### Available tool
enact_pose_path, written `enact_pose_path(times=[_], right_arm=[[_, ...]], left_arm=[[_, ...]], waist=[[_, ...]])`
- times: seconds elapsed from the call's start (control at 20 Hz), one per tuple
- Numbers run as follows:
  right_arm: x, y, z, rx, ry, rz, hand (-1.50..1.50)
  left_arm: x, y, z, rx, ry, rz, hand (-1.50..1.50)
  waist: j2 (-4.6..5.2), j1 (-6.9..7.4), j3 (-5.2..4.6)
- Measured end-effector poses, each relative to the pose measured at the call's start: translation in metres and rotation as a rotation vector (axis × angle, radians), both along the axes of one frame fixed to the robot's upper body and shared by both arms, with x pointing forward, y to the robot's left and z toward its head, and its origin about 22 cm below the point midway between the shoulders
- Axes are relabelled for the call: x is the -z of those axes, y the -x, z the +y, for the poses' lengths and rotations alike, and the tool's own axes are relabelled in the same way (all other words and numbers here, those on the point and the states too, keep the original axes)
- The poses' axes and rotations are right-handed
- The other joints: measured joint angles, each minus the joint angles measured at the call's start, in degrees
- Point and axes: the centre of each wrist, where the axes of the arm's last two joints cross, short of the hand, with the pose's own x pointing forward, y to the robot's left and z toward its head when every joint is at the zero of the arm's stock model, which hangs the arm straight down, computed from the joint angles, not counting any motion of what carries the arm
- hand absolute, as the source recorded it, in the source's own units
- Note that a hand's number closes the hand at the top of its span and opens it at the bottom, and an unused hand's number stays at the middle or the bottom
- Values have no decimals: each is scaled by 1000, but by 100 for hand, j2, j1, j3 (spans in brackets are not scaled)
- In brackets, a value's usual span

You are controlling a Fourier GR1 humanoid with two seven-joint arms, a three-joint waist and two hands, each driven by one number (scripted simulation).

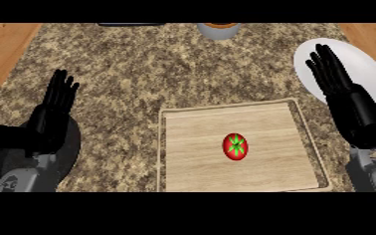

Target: Pick the tomato from the tray and place it in the plate

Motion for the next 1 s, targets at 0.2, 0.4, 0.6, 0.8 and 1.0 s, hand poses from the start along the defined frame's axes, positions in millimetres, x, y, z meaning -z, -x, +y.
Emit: enact_pose_path(times=[0.2, 0.4, 0.6, 0.8, 1.0], right_arm=[[-22, -17, -6, -82, -22, -57, 150], [-57, -34, -14, -98, 165, -139, 150], [-30, -51, -23, 47, 144, -165, -150], [-10, -55, -32, 34, 67, -200, -150], [-4, -48, -40, -20, 105, -206, -150]], left_arm=[[14, 10, -11, 30, -26, 120, 0], [40, 22, -26, 81, -36, 305, 0], [43, 23, -48, 131, -27, 373, 0], [43, 26, -52, 137, -30, 391, 0], [42, 29, -56, 136, -37, 402, 0]], waist=[[153, 95, -48], [243, 153, -102], [249, 160, -76], [224, 114, -64], [204, 81, -61]])
